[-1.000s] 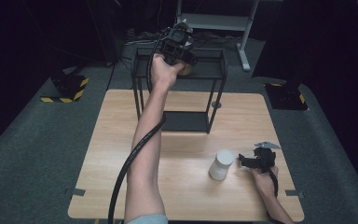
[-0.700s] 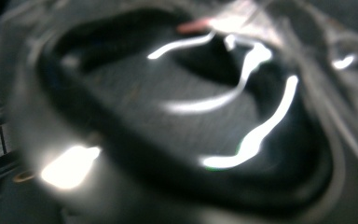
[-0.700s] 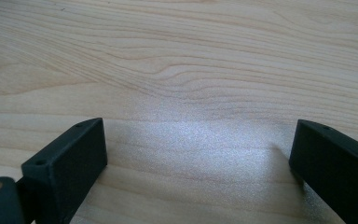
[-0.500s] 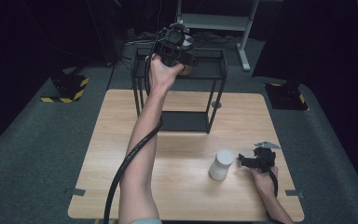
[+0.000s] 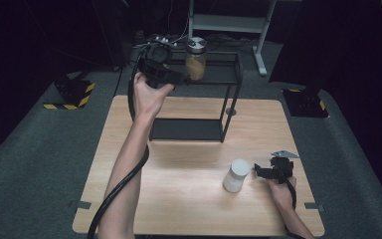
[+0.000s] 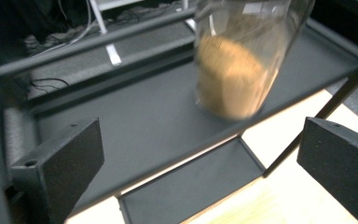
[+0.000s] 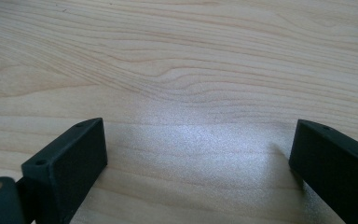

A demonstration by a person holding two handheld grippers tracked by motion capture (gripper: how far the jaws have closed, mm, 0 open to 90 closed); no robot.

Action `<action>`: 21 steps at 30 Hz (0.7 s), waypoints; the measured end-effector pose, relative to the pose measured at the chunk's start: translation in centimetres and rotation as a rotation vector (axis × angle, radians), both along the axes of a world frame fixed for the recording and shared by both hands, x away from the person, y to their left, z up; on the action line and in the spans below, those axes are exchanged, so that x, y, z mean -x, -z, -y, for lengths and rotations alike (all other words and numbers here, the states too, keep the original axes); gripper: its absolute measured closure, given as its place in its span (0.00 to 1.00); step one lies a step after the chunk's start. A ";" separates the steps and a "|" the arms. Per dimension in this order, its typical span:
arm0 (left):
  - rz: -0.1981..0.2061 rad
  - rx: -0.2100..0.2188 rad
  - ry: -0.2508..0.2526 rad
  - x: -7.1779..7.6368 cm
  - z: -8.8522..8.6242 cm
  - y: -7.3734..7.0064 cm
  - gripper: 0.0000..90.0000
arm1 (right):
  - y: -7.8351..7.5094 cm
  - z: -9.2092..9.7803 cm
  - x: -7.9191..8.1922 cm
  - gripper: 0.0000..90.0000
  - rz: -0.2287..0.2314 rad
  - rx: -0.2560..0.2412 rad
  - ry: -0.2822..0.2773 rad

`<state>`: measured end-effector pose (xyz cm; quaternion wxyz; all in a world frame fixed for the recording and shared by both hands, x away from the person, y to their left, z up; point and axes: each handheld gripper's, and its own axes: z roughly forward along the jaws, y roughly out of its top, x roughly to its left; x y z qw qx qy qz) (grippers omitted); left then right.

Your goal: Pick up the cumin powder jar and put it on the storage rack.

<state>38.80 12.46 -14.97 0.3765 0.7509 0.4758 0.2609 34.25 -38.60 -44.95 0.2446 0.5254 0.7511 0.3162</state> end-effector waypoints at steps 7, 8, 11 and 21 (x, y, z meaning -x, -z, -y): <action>0.003 0.022 0.000 2.4 -2.1 3.9 0.01 | 0.0 -0.1 -0.2 0.04 -0.004 -0.003 -0.001; 0.002 0.025 -0.001 2.6 -2.2 4.5 0.01 | 0.0 -0.1 -0.2 0.04 -0.003 -0.003 0.000; 0.000 0.038 0.006 3.3 -2.5 6.5 0.01 | 0.0 -0.1 -0.2 0.04 -0.003 -0.001 -0.002; 0.030 0.119 -0.031 6.3 -3.3 14.5 0.01 | 0.0 -0.1 -0.2 0.04 -0.004 -0.001 -0.001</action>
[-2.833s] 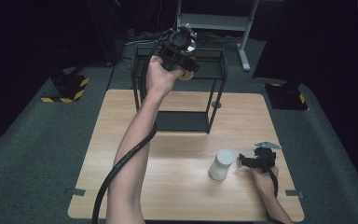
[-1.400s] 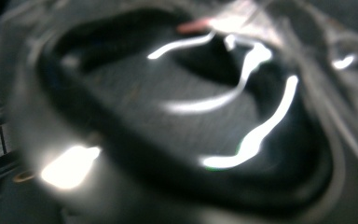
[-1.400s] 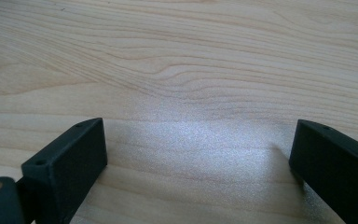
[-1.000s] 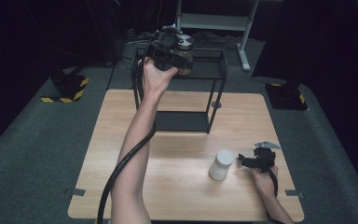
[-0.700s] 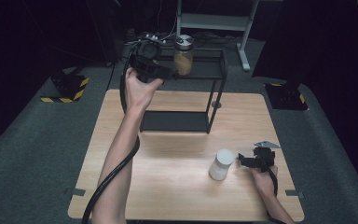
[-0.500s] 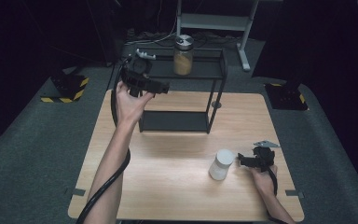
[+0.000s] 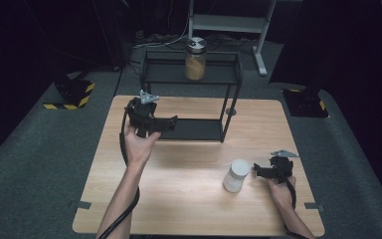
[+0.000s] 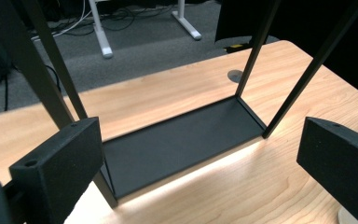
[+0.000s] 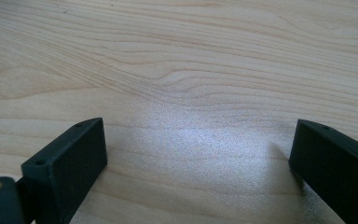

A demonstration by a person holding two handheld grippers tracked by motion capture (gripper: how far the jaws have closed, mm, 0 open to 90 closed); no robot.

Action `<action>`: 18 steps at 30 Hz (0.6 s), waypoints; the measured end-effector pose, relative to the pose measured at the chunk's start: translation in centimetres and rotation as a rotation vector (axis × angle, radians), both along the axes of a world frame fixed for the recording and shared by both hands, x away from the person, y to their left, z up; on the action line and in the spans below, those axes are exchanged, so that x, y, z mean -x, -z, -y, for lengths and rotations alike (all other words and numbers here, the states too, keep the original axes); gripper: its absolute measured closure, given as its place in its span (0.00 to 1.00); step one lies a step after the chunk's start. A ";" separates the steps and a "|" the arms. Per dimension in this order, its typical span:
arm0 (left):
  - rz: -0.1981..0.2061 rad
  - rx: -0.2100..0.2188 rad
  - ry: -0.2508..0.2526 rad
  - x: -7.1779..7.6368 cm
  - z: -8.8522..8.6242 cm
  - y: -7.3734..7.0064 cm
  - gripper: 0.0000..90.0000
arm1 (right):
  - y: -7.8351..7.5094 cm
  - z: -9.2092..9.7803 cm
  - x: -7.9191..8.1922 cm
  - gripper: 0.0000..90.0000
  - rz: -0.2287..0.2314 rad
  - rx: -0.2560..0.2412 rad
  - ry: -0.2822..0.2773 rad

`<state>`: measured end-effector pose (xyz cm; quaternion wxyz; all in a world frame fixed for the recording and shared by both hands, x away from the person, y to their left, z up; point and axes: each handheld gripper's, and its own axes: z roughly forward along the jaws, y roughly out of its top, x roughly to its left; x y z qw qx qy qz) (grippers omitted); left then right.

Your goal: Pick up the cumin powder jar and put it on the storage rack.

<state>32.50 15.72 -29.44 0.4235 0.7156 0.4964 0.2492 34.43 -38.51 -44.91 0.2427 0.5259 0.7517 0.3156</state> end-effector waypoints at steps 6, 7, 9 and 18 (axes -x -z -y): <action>-0.024 -0.001 -0.043 1.1 0.3 4.7 0.01 | 0.0 0.0 0.0 0.04 0.000 0.000 0.002; -0.029 -0.002 -0.046 1.2 0.4 5.3 0.01 | 0.0 0.0 0.0 0.04 0.000 0.000 0.002; -0.039 -0.006 -0.050 1.5 0.7 6.9 0.01 | 0.0 0.0 0.0 0.04 0.000 0.000 0.002; -0.133 -0.045 -0.068 0.8 2.8 13.4 0.01 | 0.0 0.0 0.0 0.04 0.000 0.000 0.001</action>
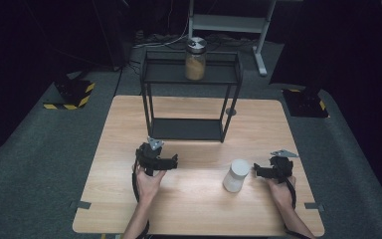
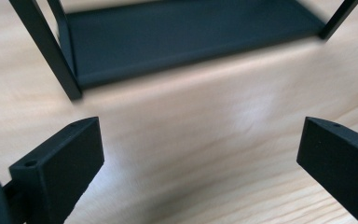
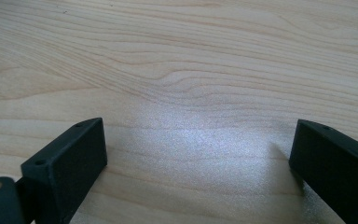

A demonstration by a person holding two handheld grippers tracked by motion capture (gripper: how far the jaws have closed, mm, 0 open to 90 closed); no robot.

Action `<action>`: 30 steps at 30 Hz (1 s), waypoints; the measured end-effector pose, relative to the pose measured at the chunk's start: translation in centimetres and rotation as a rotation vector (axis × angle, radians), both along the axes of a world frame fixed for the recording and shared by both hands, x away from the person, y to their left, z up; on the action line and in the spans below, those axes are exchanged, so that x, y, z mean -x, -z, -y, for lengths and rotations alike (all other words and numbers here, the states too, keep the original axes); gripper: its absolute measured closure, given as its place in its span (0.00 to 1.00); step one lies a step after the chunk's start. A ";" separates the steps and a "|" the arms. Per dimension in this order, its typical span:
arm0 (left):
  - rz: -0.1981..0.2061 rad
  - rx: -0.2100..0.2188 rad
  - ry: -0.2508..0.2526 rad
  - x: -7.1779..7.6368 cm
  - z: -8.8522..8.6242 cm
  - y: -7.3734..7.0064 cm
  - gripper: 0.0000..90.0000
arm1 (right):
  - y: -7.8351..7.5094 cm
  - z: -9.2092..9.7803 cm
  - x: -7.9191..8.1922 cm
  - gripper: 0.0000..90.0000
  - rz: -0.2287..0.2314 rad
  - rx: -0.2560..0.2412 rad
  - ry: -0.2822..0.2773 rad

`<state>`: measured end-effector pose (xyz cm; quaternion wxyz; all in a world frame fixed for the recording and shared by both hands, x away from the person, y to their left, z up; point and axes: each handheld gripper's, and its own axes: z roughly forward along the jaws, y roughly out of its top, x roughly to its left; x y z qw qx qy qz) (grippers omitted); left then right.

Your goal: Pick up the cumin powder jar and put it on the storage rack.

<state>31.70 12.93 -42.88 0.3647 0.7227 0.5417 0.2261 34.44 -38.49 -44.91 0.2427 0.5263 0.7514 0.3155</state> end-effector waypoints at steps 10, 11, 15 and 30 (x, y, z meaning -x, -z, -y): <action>-0.037 0.016 -0.039 -0.7 0.7 3.0 0.01 | 0.0 0.0 0.0 0.04 -0.001 0.000 0.000; -0.038 0.021 -0.044 -0.7 0.7 3.2 0.01 | 0.0 0.0 0.0 0.04 0.000 0.000 0.000; -0.031 0.018 -0.047 -0.6 0.9 3.5 0.01 | 0.0 0.0 0.0 0.04 -0.001 0.000 0.001; -0.051 0.015 -0.040 -1.0 1.0 3.4 0.01 | 0.0 -0.1 0.0 0.03 0.000 0.007 0.004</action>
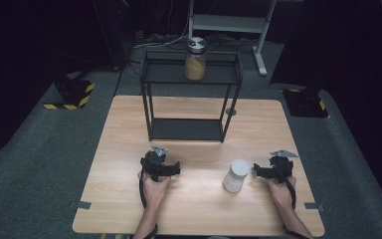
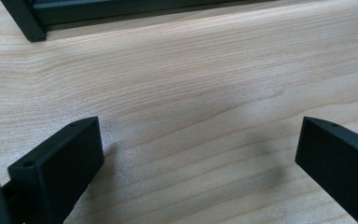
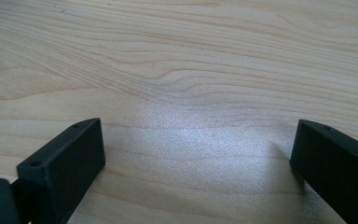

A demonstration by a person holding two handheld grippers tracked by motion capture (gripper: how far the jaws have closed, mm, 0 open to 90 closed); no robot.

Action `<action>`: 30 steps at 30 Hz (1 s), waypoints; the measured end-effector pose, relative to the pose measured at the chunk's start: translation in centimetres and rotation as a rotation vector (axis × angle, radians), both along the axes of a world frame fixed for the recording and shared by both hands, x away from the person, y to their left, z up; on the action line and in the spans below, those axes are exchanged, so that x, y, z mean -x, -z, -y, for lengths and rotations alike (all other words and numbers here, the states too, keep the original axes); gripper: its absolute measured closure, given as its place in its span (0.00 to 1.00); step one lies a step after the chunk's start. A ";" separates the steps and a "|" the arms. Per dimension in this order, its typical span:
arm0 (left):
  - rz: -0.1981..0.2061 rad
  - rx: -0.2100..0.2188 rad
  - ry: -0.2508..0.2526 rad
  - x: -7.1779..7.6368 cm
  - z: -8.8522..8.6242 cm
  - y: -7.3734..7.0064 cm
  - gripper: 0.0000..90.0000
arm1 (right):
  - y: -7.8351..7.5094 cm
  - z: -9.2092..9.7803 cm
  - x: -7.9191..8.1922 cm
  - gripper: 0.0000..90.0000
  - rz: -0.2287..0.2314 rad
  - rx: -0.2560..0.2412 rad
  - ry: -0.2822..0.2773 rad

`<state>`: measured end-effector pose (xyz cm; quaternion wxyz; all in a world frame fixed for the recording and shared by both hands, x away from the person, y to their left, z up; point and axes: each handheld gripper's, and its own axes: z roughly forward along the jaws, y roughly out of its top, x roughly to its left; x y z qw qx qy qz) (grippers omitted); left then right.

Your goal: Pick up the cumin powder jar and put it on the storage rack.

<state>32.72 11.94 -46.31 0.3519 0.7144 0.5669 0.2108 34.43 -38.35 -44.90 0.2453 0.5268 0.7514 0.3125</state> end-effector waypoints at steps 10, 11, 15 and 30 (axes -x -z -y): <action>-0.007 -0.080 0.000 -0.1 1.6 -0.3 0.01 | 0.0 -0.1 0.0 0.02 -0.001 0.003 0.003; -0.007 -0.080 0.000 -0.2 1.6 -0.3 0.01 | 0.0 -0.1 0.0 0.02 -0.002 0.001 0.005; -0.007 -0.080 0.000 -0.1 1.6 -0.3 0.01 | 0.0 -0.1 0.0 0.02 -0.002 0.000 0.004; -0.007 -0.080 -0.002 -0.1 1.6 -0.3 0.01 | 0.0 0.0 0.0 0.02 -0.003 -0.001 0.004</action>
